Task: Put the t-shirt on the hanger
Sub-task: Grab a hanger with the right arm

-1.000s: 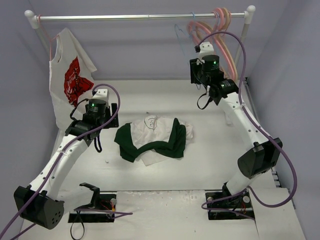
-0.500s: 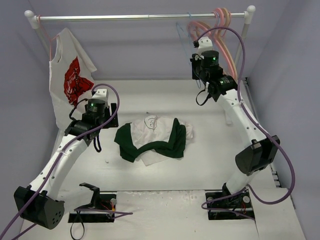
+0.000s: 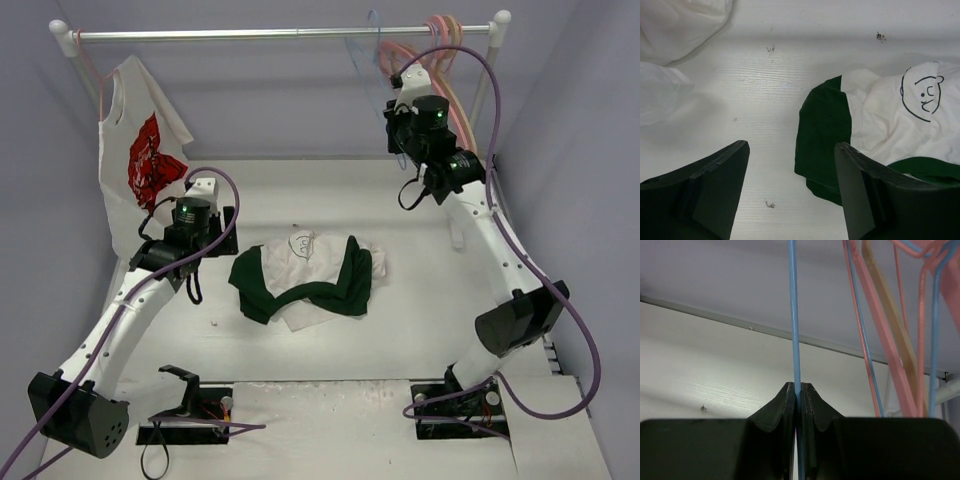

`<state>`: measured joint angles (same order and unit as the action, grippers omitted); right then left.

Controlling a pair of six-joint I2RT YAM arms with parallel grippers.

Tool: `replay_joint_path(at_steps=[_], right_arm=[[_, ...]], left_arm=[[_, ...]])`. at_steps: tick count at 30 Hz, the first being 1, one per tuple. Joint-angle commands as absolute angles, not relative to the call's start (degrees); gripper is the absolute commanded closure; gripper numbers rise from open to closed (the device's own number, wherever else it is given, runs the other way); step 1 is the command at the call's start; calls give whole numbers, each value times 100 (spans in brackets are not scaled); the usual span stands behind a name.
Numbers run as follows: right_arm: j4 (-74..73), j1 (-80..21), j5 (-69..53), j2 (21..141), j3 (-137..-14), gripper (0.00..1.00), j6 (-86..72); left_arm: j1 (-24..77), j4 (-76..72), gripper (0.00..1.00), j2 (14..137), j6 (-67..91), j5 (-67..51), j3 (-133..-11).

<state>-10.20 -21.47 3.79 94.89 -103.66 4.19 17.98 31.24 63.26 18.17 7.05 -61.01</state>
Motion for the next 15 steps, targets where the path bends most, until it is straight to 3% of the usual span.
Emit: replay_joint_path(at_steps=[1,9,15], right_arm=[[-237,-2180,176,8606,-10249,100,536],[-676,-2223,-298,7675,-9344,100,265],[-1089,-2417,-483,6760,-8035,100,-183]], left_arm=[[1767,3076,31,6337,1749,598,-6389],[1907,3751,31,6363,1994,633,-6688],[3276,4306,31,6416,2547,1852,-6338]])
